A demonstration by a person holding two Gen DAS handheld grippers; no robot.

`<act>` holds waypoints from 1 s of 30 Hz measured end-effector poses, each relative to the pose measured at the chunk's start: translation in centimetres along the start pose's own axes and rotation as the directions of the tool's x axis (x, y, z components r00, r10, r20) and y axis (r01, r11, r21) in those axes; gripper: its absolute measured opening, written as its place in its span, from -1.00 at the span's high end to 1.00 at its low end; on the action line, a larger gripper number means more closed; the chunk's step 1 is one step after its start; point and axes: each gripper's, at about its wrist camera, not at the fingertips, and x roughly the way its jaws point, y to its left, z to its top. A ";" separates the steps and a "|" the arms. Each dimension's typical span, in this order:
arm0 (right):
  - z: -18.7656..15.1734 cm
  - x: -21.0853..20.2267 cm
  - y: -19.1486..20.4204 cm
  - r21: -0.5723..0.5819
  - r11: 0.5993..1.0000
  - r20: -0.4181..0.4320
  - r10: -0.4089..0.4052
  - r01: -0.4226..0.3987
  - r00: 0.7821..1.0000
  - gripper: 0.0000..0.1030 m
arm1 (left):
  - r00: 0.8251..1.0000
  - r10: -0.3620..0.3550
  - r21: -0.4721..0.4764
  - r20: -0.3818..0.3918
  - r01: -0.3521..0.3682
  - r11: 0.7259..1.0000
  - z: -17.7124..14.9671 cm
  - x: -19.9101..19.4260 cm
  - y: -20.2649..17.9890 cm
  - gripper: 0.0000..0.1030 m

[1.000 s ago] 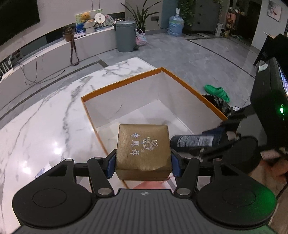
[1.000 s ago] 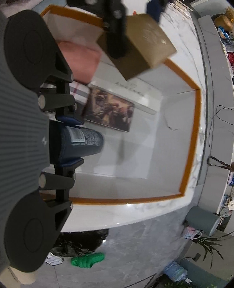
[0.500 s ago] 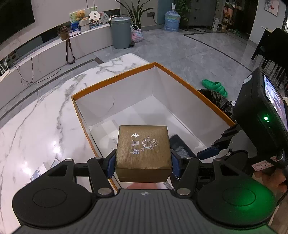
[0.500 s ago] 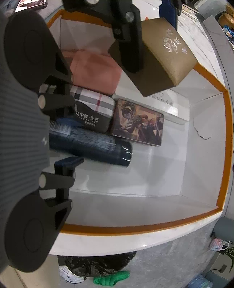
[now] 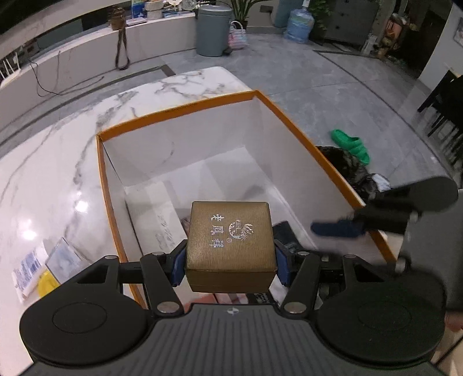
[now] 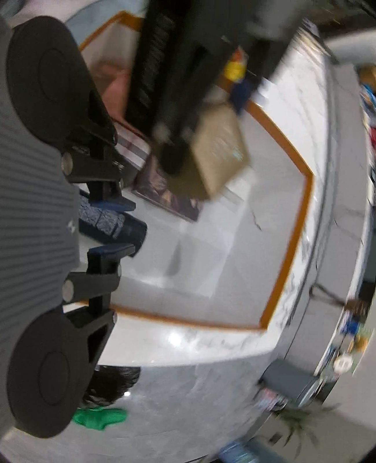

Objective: Organize rigid objects
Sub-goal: 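Lower the gold box and spray can into the orange box, open grippers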

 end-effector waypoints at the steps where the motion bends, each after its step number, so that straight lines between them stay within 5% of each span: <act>1: 0.4 0.5 0.4 -0.037 0.999 -0.023 0.009 -0.009 1.000 0.55 | 1.000 0.001 0.004 -0.006 -0.001 1.000 0.2 0.2 0.0 -0.30; 9: 1.1 3.4 1.7 -0.218 0.975 -0.126 0.019 -0.047 0.992 0.49 | 0.999 0.021 -0.014 -0.039 -0.022 1.000 0.1 1.2 1.3 -0.30; 13: 0.4 3.9 2.3 -0.363 0.923 -0.148 0.077 -0.127 0.986 0.49 | 0.999 0.012 -0.011 -0.042 -0.012 1.000 -0.1 1.3 1.6 -0.30; 19: -0.9 4.2 2.7 -0.533 0.838 -0.166 0.030 -0.115 0.986 0.48 | 0.998 -0.023 -0.046 -0.066 0.020 0.999 -0.3 1.9 1.4 -0.30; 27: -1.5 4.4 1.4 -0.628 0.771 -0.187 -0.023 -0.102 0.982 0.48 | 0.994 -0.083 -0.116 -0.076 0.074 0.990 -0.4 1.8 0.8 -0.30; 30: -1.4 4.0 1.0 -0.621 0.777 -0.173 -0.013 -0.099 0.985 0.49 | 0.990 -0.109 -0.153 -0.084 0.095 0.984 -0.5 2.0 0.6 -0.30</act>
